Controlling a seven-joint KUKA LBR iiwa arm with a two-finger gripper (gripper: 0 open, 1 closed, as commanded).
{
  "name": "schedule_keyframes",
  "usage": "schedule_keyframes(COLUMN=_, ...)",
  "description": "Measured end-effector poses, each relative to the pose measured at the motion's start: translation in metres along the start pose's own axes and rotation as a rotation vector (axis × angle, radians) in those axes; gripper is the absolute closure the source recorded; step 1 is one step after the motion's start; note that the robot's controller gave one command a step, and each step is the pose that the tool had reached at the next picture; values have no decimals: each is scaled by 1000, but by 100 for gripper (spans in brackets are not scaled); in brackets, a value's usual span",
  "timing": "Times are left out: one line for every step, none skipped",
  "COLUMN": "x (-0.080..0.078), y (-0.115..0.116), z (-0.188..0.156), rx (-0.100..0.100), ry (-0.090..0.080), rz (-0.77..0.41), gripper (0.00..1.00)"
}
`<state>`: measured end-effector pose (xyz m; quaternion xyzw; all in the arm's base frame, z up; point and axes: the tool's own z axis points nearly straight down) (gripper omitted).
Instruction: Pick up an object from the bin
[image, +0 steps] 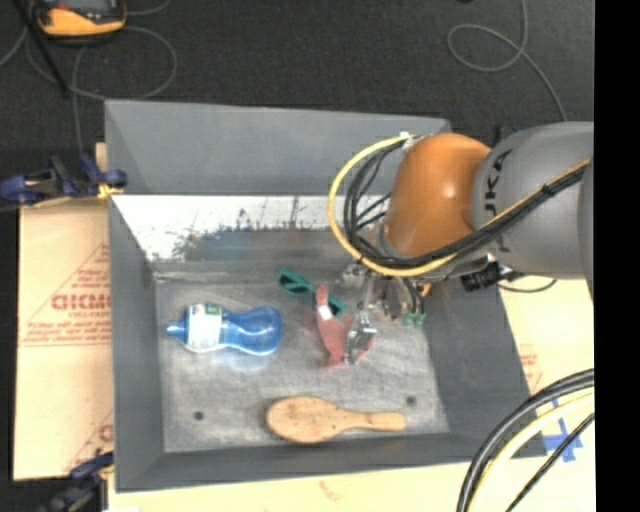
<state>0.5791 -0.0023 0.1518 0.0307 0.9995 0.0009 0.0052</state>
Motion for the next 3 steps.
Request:
schedule_keyframes(x=-25, y=16, z=78, rx=2, ry=8, rz=-227, gripper=100)
schedule_keyframes(x=-25, y=16, z=78, rx=2, ry=8, rz=-227, gripper=100)
schedule_keyframes(x=-21, y=24, z=-64, rx=-1, ry=3, rz=-189, gripper=100)
